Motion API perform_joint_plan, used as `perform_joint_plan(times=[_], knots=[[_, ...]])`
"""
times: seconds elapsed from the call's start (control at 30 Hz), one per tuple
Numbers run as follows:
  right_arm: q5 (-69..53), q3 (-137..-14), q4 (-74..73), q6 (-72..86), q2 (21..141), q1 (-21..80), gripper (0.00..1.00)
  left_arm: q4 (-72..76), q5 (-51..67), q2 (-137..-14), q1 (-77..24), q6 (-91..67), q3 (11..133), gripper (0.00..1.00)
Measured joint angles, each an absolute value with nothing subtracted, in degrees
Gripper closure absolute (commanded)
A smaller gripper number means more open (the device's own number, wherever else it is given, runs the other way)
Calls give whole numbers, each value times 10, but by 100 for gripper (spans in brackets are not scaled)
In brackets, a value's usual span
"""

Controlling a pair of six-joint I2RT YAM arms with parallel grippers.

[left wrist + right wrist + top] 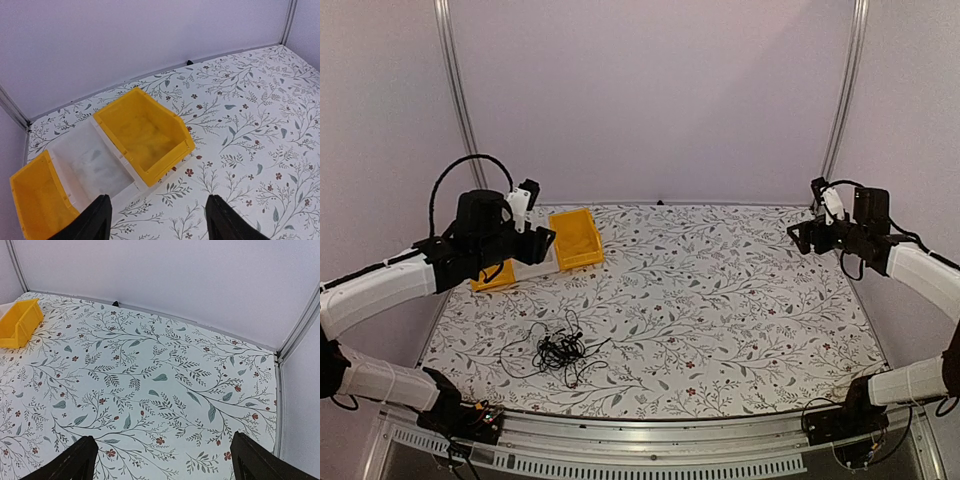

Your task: Untangle the cables

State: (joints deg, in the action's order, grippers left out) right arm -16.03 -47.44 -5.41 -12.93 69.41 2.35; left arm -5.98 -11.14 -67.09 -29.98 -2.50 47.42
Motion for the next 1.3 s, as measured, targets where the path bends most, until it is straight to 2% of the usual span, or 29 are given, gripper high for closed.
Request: perform_joint_plan(times=[0.1, 0.3, 0.43, 0.63, 0.87, 0.93, 1.07, 1.2, 1.3], knots=[[-173, -456, -37, -137, 685, 22, 2, -81, -108, -669, -338, -45, 478, 40], [-255, -455, -40, -186, 686, 23, 18, -162, -96, -658, -435, -120, 488, 55], [-304, -479, -77, -237, 695, 57, 25, -243, -100, -645, -488, -201, 488, 58], [-319, -585, -139, -321, 759, 201, 29, -330, -111, -561, -520, -340, 453, 57], [-337, -690, -180, -352, 889, 371, 39, -398, -141, -506, -525, -453, 394, 58], [-338, -709, -185, -357, 929, 410, 40, -399, -143, -511, -525, -462, 381, 55], [-335, -742, -191, -369, 1016, 478, 40, -390, -142, -542, -524, -460, 369, 40], [-320, -766, -183, -382, 1090, 519, 36, -370, -131, -559, -518, -453, 351, 30], [-304, -788, -173, -384, 1138, 537, 36, -358, -123, -555, -512, -453, 337, 28]])
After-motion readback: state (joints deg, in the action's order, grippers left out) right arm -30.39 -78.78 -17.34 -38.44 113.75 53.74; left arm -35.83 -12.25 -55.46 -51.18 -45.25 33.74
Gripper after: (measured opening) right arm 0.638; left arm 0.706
